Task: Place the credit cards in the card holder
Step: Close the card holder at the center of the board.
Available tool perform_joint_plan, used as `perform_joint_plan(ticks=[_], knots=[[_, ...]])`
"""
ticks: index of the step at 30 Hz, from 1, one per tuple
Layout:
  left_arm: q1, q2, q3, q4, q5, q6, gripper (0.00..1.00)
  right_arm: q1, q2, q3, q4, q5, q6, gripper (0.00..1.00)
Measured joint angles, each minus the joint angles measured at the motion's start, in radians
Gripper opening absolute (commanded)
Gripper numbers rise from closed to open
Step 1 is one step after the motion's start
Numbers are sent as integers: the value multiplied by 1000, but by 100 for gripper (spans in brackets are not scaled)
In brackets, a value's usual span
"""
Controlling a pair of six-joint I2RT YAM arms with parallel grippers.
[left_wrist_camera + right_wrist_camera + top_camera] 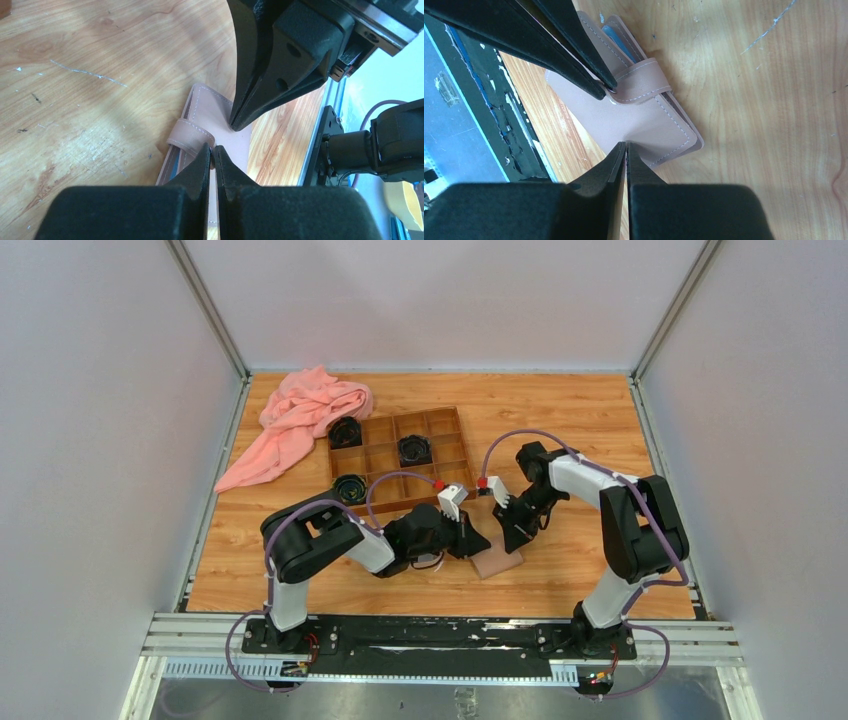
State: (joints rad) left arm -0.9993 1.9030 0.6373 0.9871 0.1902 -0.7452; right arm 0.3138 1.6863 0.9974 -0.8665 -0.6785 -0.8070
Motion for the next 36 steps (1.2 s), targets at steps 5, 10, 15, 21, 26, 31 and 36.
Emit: perform_joint_plan(ticks=[5,10,15,21,26,31,36], knots=[[-3,0,-4,5,0,9,3,-6,14,3,-1,-12,13,6],[-8,0,-3,2,-2,35,4,-10,21,6,-2,-16,32,6],[-23,-4,13,-31,-21,65,5,-11,24,8,-2,-17,44,6],[-46,-30,40,-117,-64,122,6,-13,27,10,-2,-17,52,5],[-66,-51,61,-190,-103,167,6,-13,27,10,-2,-17,53,5],[-92,-82,84,-285,-151,210,5,-13,29,10,-3,-19,55,5],[-116,-98,108,-356,-189,248,5,-13,32,10,-5,-26,56,5]])
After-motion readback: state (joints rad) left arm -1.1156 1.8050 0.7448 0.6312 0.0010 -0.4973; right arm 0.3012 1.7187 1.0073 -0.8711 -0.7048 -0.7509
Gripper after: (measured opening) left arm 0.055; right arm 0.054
